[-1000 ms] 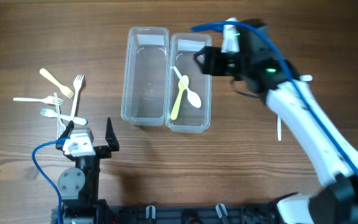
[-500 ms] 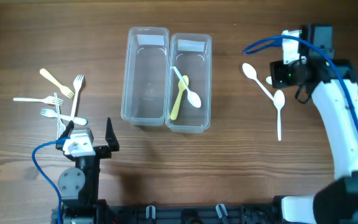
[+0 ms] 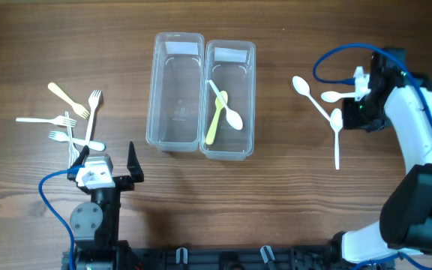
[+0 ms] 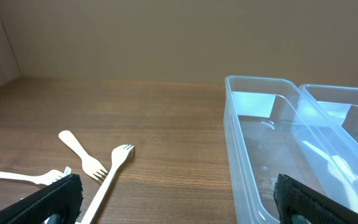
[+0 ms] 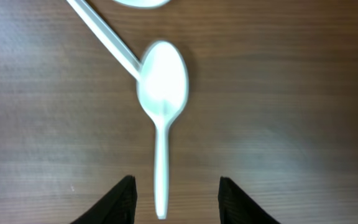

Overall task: Pack container
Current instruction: 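Grasp another white spoon with the right gripper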

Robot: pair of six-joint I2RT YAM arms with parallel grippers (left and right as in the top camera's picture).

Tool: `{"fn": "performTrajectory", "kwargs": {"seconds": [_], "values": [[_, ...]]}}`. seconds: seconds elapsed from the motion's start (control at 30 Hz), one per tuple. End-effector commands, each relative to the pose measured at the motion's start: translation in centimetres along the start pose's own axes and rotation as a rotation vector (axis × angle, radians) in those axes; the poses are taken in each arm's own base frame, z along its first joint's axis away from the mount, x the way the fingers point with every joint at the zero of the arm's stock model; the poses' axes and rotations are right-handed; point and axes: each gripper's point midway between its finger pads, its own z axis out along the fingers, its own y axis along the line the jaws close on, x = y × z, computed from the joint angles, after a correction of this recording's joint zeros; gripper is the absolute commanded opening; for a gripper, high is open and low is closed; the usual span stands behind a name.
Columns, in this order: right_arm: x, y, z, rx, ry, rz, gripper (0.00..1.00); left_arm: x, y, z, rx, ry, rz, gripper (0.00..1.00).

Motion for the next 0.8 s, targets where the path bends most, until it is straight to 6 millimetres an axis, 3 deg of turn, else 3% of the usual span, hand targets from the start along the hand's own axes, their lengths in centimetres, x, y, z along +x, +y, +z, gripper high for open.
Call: {"fn": "performTrajectory", "kwargs": {"seconds": [0.0,0.17,0.37,0.4,0.5,0.57,0.7,0.77], "values": [[2.5,2.5,3.7,-0.116,0.035,0.015,0.43,0.1,-0.3,0.0,0.018,0.0,0.017,1.0],[4.0,3.4,6.9,-0.14,0.009,0.105,0.46,0.1,-0.3,0.0,0.018,0.0,0.017,1.0],[3.3,2.7,7.8,-0.102,-0.049,0.088,0.52,0.1,-0.3,0.0,0.018,0.0,0.017,1.0],[3.0,2.5,7.8,-0.091,-0.063,0.086,0.49,0.1,-0.3,0.0,0.018,0.0,0.017,1.0],[2.7,2.5,7.8,-0.09,-0.073,0.065,0.19,0.1,-0.3,0.0,0.018,0.0,0.017,1.0],[3.2,2.6,7.8,-0.092,-0.055,0.067,0.06,0.1,-0.3,0.0,0.018,0.0,0.017,1.0],[4.3,2.7,7.7,-0.097,-0.008,0.068,0.04,0.1,-0.3,0.0,0.018,0.0,0.017,1.0],[4.3,2.6,6.7,-0.095,0.01,0.102,0.04,0.1,-0.3,0.0,0.018,0.0,0.017,1.0]]}}
